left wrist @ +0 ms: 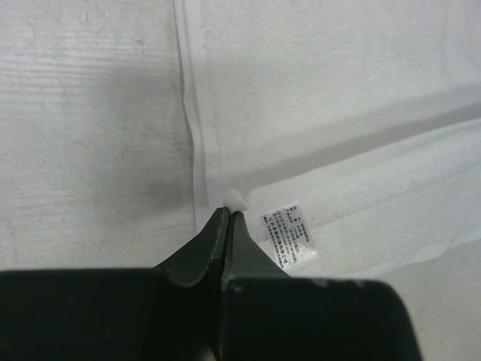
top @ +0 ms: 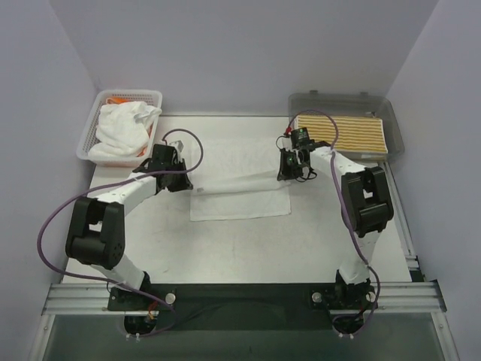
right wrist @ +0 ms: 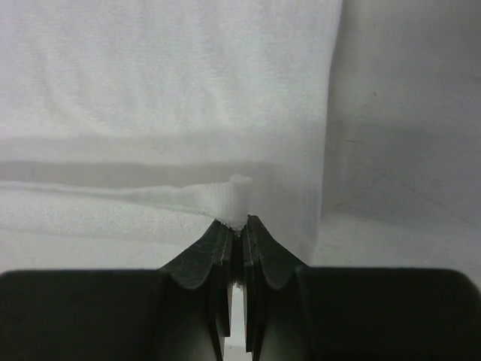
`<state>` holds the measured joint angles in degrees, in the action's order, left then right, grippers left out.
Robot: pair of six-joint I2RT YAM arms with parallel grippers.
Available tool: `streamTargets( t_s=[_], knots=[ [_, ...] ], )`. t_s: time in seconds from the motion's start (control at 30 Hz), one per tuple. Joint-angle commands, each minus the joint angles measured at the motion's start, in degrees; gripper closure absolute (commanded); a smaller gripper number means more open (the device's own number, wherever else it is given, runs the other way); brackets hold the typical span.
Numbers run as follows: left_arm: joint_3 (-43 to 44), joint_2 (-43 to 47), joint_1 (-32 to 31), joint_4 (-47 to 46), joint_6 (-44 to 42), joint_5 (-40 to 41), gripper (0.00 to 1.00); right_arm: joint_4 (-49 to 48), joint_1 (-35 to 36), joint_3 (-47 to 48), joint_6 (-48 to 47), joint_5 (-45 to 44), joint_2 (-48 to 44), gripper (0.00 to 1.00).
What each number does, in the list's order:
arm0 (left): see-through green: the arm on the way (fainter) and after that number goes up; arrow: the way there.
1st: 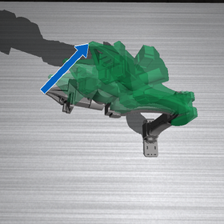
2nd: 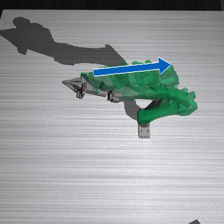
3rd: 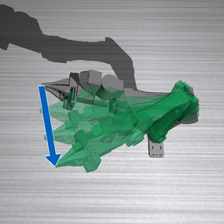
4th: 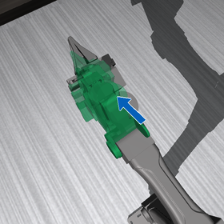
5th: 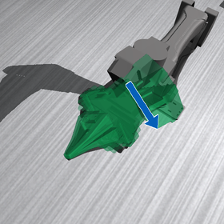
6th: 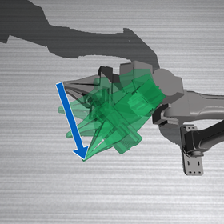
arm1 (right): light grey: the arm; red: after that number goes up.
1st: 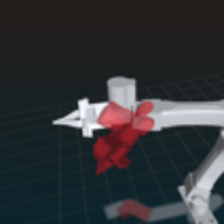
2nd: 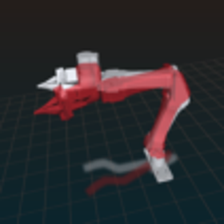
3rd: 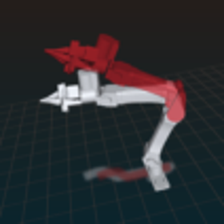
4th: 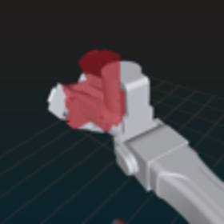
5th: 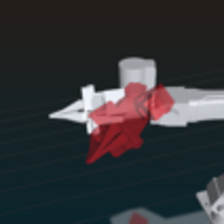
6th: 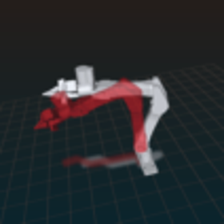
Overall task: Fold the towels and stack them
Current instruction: Fold the towel
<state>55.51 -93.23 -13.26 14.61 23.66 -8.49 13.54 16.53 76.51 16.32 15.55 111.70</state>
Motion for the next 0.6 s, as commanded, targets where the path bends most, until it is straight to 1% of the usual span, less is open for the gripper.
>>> streamTargets(
  t_s=[0.0, 0.17, 0.33, 0.43, 0.57],
  knots=[
    [4.5, 5.6, 1.3, 1.0, -3.2, 0.9, 1.0, 1.8, -0.7, 3.3, -1.5, -3.9, -6.7, 1.0],
    [9.5, 9.5, 3.8, 3.8, -3.6, 0.2, 1.0, 3.1, -0.7, 4.1, -2.3, -4.5, -11.5, 1.0],
    [13.8, 12.5, 4.4, 6.1, -4.7, 0.0, 1.0, 4.2, -0.5, 3.5, -2.0, -4.0, -16.9, 1.0],
    [13.2, 14.0, 4.4, 6.4, -4.2, -0.8, 1.0, 4.4, 0.0, 2.1, -1.5, -4.2, -19.2, 1.0],
    [8.8, 16.0, 4.3, 6.2, -3.3, -1.4, 1.0, 4.5, 1.0, -2.6, -0.4, -3.3, -20.9, 1.0]
  ],
)
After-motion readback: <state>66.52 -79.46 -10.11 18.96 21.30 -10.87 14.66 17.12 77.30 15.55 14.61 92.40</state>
